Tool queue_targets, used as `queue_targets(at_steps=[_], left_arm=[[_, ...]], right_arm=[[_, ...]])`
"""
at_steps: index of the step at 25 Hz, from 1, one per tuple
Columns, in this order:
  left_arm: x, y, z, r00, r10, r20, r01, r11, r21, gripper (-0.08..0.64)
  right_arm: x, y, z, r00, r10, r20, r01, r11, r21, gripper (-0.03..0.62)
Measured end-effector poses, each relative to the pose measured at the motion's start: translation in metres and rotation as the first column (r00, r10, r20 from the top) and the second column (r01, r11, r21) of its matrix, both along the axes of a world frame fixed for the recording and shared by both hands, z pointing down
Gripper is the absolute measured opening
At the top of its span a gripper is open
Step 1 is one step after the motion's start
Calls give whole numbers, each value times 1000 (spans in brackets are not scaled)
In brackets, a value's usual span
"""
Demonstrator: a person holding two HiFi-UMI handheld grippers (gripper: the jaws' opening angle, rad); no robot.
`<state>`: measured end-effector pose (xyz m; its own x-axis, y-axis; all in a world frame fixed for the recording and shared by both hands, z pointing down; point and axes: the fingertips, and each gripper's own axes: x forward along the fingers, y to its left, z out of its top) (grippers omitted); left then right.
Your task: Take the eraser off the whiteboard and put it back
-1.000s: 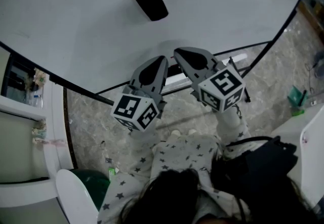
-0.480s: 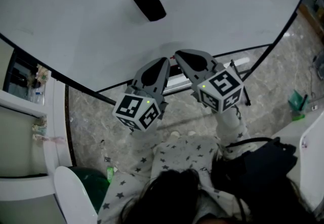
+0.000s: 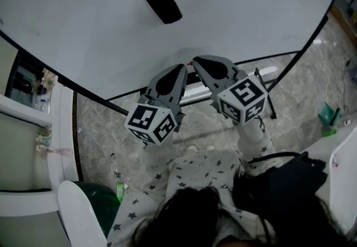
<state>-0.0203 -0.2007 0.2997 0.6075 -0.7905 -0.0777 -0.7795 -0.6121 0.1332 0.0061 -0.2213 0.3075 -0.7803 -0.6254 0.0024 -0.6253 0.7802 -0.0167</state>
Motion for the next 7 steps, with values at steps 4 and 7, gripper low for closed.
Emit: queue_targets(at_steps=[4,7], left_arm=[[0,2,1,1000,-5,0,5,1000,-2,0],[0,4,2,1000,-8,-1,8,1000,-4,0]], right_arm=[[0,2,1,1000,-6,1,6,1000,1,8],[0,4,2,1000,-11,1,11,1000,1,8]])
